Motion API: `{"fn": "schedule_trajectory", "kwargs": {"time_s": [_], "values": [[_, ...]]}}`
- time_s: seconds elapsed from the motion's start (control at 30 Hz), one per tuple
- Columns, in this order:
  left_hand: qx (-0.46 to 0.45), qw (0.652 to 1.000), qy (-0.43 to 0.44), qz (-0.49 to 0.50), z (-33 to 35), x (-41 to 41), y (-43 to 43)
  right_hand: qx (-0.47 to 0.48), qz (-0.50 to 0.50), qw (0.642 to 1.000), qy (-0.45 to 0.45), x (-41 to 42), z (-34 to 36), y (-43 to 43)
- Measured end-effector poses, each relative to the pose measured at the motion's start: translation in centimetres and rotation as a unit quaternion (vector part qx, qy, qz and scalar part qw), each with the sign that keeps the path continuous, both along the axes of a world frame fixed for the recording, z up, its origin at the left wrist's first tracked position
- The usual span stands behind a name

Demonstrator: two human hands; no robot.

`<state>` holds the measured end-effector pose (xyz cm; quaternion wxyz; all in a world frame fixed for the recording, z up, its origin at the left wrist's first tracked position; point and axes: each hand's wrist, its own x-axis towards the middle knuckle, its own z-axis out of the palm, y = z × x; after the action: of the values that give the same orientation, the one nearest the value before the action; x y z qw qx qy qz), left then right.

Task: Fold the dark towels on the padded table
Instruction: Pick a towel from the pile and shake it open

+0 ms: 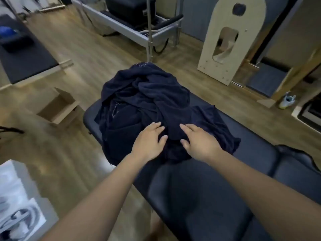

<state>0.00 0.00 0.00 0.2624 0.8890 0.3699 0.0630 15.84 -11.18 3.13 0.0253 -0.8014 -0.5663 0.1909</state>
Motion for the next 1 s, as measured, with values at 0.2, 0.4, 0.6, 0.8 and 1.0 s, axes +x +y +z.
{"fn": "schedule_trajectory", "kwargs": {"time_s": [0.2, 0.4, 0.6, 0.8, 1.0], "values": [[-0.029, 0.999, -0.004, 0.018, -2.6, 0.0, 5.3, 0.014, -0.055, 0.998, -0.029, -0.3, -2.1, 8.9], [0.003, 1.0, -0.022, 0.018, -3.2, 0.6, 7.2, 0.043, -0.095, 0.989, -0.104, -0.5, -3.6, 12.9], [-0.006, 0.999, -0.04, 0.024, -2.0, 2.8, 7.5, 0.135, -0.196, 0.971, 0.016, 1.5, -1.8, 11.7], [-0.067, 0.996, -0.058, -0.026, 2.4, 9.1, 4.3, 0.302, -0.369, 0.861, 0.178, 6.1, 4.9, 6.5], [-0.069, 0.987, -0.016, -0.141, 5.0, 15.5, -5.8, 0.424, -0.394, 0.8, 0.157, 11.0, 16.1, -5.8]]}}
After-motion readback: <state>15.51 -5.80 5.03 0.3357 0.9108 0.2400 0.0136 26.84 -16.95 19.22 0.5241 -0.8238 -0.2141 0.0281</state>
